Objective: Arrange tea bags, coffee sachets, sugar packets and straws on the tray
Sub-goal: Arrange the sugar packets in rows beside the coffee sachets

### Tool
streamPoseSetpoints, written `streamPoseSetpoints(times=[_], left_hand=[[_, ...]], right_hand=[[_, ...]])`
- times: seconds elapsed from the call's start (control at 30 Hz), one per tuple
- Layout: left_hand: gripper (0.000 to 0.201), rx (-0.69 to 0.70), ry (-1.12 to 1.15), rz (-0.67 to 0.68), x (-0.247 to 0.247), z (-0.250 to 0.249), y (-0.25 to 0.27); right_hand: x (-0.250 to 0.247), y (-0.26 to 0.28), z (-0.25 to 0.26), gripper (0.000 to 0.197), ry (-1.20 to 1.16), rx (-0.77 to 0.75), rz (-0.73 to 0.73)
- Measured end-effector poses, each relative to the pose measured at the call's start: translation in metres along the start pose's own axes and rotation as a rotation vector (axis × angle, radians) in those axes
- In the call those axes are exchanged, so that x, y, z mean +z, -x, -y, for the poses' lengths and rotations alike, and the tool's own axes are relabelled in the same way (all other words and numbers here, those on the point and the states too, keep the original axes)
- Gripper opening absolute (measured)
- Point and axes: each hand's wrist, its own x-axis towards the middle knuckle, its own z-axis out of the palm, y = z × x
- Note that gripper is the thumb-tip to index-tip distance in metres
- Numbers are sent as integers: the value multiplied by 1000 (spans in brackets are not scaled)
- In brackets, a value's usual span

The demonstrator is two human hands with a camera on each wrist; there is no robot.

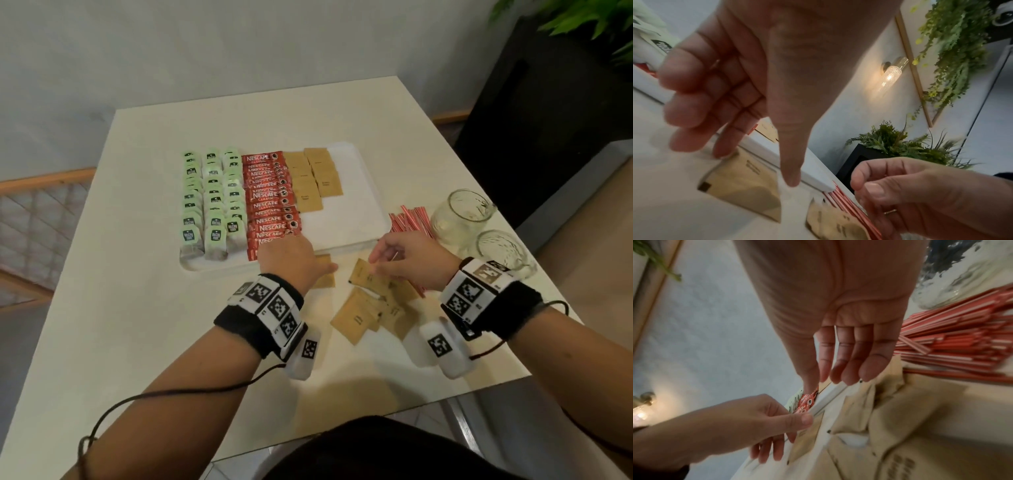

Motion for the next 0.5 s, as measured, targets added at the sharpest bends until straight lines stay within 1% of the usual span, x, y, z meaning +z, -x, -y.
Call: streamPoseSetpoints(times=[0.07, 0.2, 0.33, 0.4, 0.5], left_hand=[[56, -5, -29, 34, 0, -6, 3], [46, -30, 98, 76, 5, -9, 2], [45, -69, 258, 181, 9, -7, 2], [40, -87, 332, 186, 14, -7, 6], [31, -96, 474, 125, 21, -5, 13]], right_hand=[[2, 5, -3, 18, 28, -39, 36], [11, 12, -6, 33, 123, -144, 193], [22, 13, -3, 54, 392, -276, 294], [26, 14, -1, 56, 494, -308, 316], [30, 14, -5, 49, 518, -304, 283]])
